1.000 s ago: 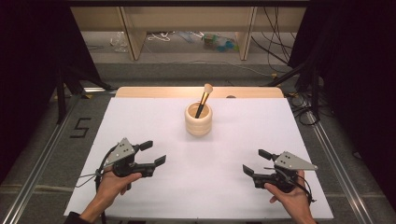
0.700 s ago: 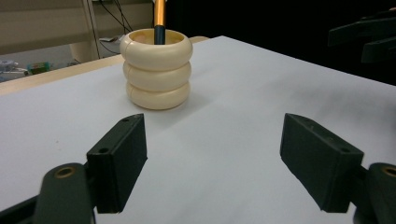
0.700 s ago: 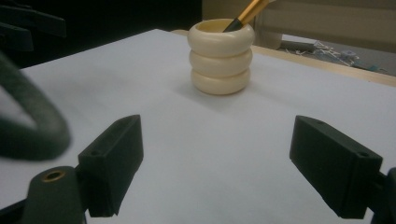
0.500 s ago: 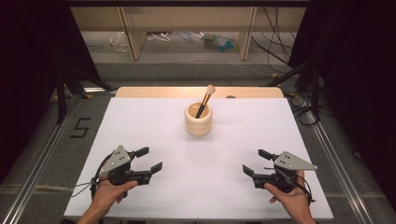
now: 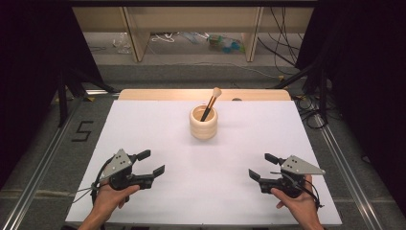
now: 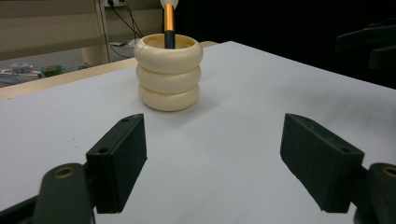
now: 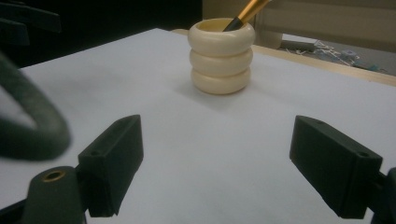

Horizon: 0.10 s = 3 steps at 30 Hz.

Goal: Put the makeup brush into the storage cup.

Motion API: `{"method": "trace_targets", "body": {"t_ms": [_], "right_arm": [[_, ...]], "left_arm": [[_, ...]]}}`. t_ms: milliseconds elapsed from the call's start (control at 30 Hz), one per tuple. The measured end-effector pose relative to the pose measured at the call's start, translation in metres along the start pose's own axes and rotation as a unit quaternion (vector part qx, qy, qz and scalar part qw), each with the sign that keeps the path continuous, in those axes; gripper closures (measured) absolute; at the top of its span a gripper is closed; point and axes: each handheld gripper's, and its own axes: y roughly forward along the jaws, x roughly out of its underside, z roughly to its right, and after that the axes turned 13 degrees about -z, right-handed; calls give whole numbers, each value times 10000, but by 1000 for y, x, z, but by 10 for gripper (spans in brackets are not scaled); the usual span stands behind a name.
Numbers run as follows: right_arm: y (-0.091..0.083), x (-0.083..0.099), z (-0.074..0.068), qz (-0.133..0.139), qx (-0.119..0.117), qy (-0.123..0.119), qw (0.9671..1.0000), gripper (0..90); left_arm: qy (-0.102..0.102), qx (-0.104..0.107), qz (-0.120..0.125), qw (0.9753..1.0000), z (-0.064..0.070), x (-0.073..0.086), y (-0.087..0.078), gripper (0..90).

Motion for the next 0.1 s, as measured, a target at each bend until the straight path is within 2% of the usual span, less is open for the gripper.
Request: {"method": "trace_targets", "body": {"t_ms": [100], "right_arm": [[0, 0, 0, -2, -3, -3, 10000, 186]], "left_arm": [[13, 3, -12, 10000, 0, 0, 0, 229]]}}
